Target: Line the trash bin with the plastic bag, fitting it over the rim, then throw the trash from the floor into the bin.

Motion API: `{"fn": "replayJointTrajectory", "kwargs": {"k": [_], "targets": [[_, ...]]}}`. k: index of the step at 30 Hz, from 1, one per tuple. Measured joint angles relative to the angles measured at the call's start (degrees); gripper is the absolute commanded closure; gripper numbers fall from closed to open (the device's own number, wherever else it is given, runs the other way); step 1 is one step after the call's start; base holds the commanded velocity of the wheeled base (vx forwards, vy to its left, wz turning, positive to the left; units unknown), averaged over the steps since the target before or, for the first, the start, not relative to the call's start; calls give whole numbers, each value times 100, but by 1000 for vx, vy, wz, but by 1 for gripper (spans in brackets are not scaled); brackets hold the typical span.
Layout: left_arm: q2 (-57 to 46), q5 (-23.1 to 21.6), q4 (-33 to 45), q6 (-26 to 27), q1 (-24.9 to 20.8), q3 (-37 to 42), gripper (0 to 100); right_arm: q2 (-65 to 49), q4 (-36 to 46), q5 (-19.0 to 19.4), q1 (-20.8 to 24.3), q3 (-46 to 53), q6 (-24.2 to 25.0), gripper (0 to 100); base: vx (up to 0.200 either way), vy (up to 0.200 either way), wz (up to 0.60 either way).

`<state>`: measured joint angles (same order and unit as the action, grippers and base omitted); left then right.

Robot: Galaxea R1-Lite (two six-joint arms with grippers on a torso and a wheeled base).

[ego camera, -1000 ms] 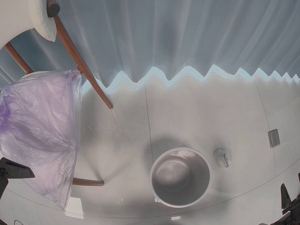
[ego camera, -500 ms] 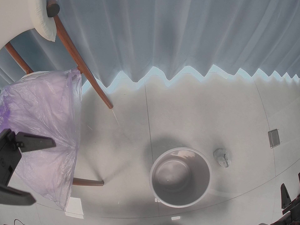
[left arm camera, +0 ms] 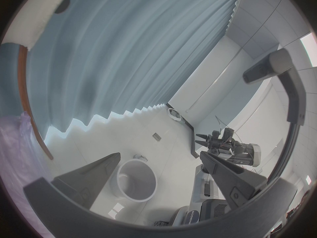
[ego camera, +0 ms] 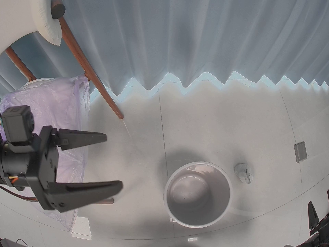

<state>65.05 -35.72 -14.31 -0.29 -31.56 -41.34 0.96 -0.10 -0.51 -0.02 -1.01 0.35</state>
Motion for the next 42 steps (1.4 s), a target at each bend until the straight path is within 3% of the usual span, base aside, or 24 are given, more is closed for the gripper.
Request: {"fn": "replayJointTrajectory", "kwargs": {"k": [5,9,19,24,33,38,42], "targets": [[229,1629,310,34,-1086,-174,0,0,0,0,0,0,0,0,0,0,0],[400,3033,624,73,-1686,-332,0,0,0,0,0,0,0,0,0,0,0],[837,6324,983,475,-2532,-866,0,0,0,-2,0,0,0,0,0,0,0],[1042,7953,1033,1482,-2670,-1081,0,0,0,0,0,0,0,0,0,0,0],[1174,9237,1040,4120,-2684,-1158,0,0,2,-2,0,0,-2,0,0,0,0],[1174,9821,818,4476,-2615,-894,0,0,0,-2,0,0,0,0,0,0,0],[1207,10313,13,4472,-2584,-551,0,0,0,0,0,0,0,0,0,0,0]]}}
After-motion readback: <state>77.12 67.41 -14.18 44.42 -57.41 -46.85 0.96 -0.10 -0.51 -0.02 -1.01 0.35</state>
